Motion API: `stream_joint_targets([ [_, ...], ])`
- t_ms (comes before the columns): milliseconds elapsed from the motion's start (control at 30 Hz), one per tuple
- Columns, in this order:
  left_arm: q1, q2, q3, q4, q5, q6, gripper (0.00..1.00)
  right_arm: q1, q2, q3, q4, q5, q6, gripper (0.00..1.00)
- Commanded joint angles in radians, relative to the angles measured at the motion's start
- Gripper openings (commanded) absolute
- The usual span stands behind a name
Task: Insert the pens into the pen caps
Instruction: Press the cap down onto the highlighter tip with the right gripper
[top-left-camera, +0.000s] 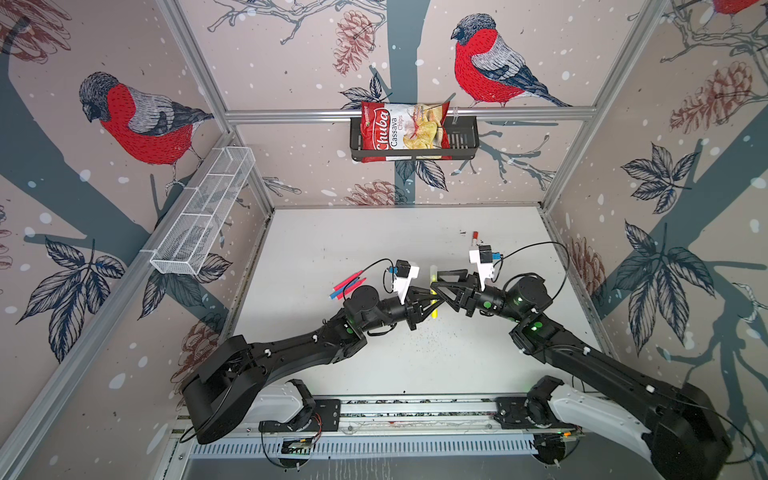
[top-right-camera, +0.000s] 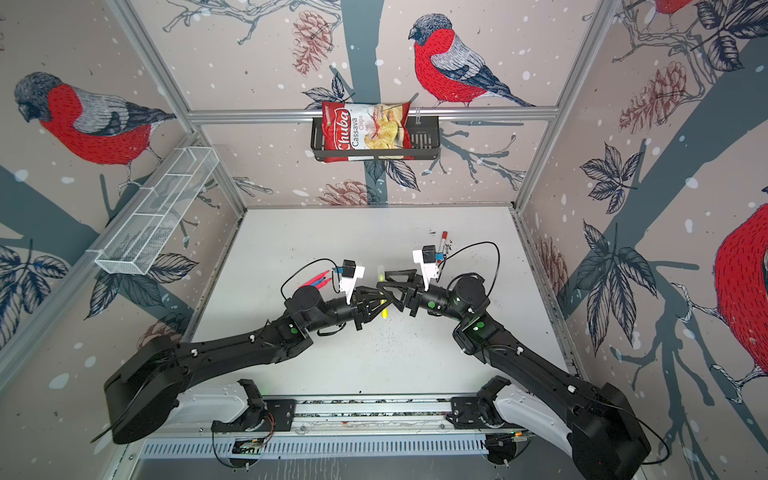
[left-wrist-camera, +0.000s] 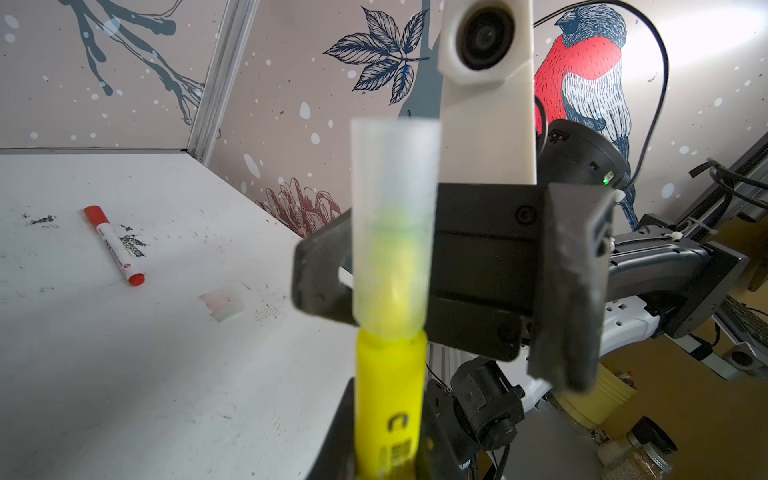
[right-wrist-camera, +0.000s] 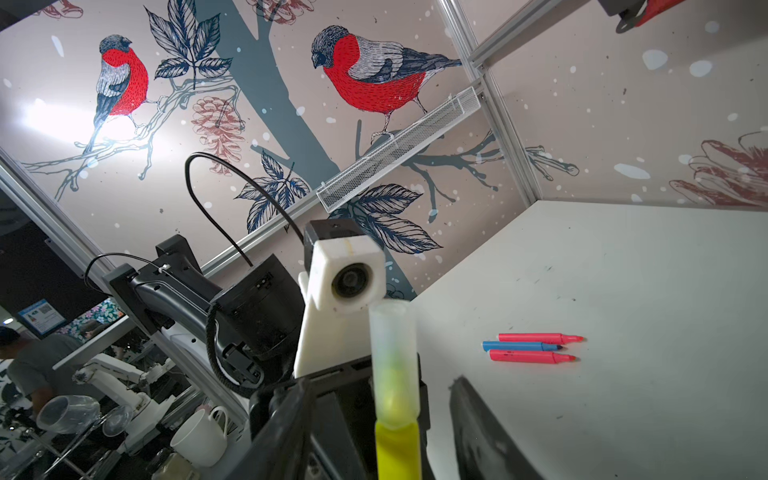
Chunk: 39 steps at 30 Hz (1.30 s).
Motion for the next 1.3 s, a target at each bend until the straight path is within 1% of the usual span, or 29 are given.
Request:
stream_joint_targets([
  [0,0.001,-0.016,0.004,0.012,-0.005,0.032,0.0,-0.002,-0.037,0.036,-0.095,0.046,-0.076,0.56],
  [167,-0.009,-0.061,0.001,-0.106,-0.061,0.096,0.0,-0.018,-0.082,0.124,-0.274,0.125,-0.155,0.57],
  [233,-0.017,-0.076,0.003,-0.146,-0.08,0.117,0.0,-0.021,-0.075,0.17,-0.336,0.18,-0.177,0.58],
  [300,-0.022,-0.084,0.004,-0.166,-0.092,0.128,0.0,-0.021,-0.049,0.218,-0.382,0.209,-0.2,0.59],
  [367,-0.023,-0.087,-0.001,-0.166,-0.09,0.129,0.0,-0.02,-0.016,0.271,-0.429,0.197,-0.225,0.58],
  [467,-0.028,-0.086,-0.001,-0.166,-0.085,0.128,0.0,-0.018,0.041,0.339,-0.464,0.142,-0.247,0.55],
  [600,-0.029,-0.08,0.004,-0.171,-0.065,0.129,0.0,-0.001,0.121,0.424,-0.564,0.1,-0.306,0.5],
  [700,-0.03,-0.078,0.005,-0.176,-0.061,0.134,0.0,0.016,0.156,0.451,-0.607,0.073,-0.332,0.46],
  [900,-0.031,-0.084,0.003,-0.182,-0.052,0.139,0.0,0.048,0.172,0.453,-0.654,0.091,-0.364,0.36],
  [1167,-0.031,-0.08,0.01,-0.174,-0.049,0.135,0.0,0.069,0.165,0.44,-0.702,0.112,-0.404,0.18],
  [1267,-0.031,-0.082,0.009,-0.165,-0.049,0.128,0.0,0.073,0.163,0.432,-0.714,0.108,-0.407,0.09],
])
